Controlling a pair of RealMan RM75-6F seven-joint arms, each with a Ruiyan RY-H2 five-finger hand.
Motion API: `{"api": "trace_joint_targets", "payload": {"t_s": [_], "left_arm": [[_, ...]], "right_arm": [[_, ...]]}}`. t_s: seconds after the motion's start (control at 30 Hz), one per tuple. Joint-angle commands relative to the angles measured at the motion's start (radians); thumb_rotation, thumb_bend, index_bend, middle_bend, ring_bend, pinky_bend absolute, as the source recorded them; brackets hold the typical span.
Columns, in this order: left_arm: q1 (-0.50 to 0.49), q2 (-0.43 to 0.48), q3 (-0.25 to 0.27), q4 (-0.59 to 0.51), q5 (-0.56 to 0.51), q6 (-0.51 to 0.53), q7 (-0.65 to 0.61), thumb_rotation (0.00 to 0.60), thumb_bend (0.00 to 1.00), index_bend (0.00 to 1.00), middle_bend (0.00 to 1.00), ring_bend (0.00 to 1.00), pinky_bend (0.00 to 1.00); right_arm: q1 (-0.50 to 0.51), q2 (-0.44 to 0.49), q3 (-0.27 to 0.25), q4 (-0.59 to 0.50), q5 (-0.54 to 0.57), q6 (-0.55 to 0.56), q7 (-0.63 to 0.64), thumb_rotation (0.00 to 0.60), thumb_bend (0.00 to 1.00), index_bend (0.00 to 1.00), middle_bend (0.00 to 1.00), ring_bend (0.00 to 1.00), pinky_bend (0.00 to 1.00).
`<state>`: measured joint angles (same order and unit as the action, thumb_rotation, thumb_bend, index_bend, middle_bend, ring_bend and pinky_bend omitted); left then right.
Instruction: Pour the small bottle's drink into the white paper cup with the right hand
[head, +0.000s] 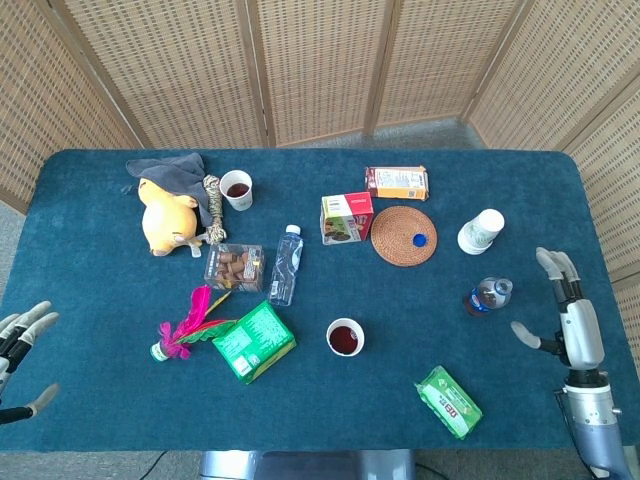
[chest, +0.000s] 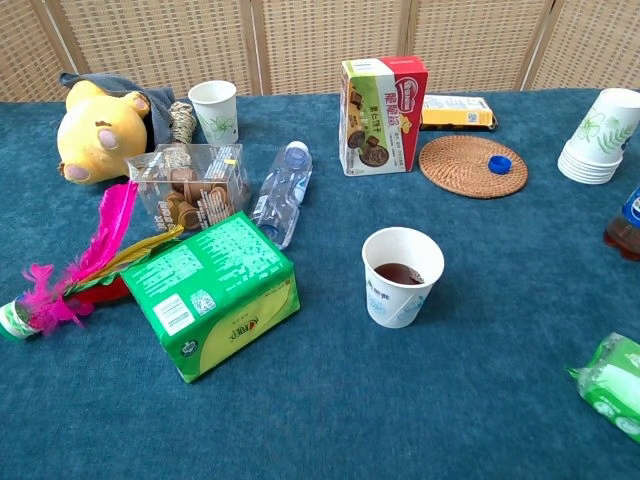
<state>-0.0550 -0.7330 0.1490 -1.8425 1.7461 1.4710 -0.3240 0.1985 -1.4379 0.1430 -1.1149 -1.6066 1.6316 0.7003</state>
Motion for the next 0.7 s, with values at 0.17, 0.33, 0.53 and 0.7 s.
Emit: {"api": "trace_joint_targets", "payload": {"t_s": [0.17,0.33,0.53,0.7], "left_arm": [[0.005,-0.004,-0.002,-0.005,-0.008,0.004,0.014,0.600,0.37,0.00,0.00,0.00,0.00],[0.006,-0.007,-0.005,-0.006,-0.016,0.002,0.025,0.600,0.37,0.00,0.00,0.00,0.00],[0.016,-0.020,-0.013,-0.024,-0.038,0.007,0.084,0.600,0.37,0.00,0.00,0.00,0.00],[0.030,-0.039,-0.024,-0.045,-0.069,0.017,0.151,0.600,0.37,0.00,0.00,0.00,0.00]], "right_arm": [[0.007,0.043,-0.029,-0.047,-0.043,0.007,-0.213,0.161,0.00,0.00,0.00,0.00,0.00],[0.000,0.058,-0.039,-0.052,-0.041,-0.001,-0.373,0.161,0.00,0.00,0.00,0.00,0.00],[-0.026,0.076,-0.047,-0.111,-0.017,0.001,-0.468,0.162,0.00,0.00,0.00,0.00,0.00],[-0.053,0.106,-0.049,-0.179,0.019,-0.008,-0.606,0.160,0.00,0.00,0.00,0.00,0.00]]}}
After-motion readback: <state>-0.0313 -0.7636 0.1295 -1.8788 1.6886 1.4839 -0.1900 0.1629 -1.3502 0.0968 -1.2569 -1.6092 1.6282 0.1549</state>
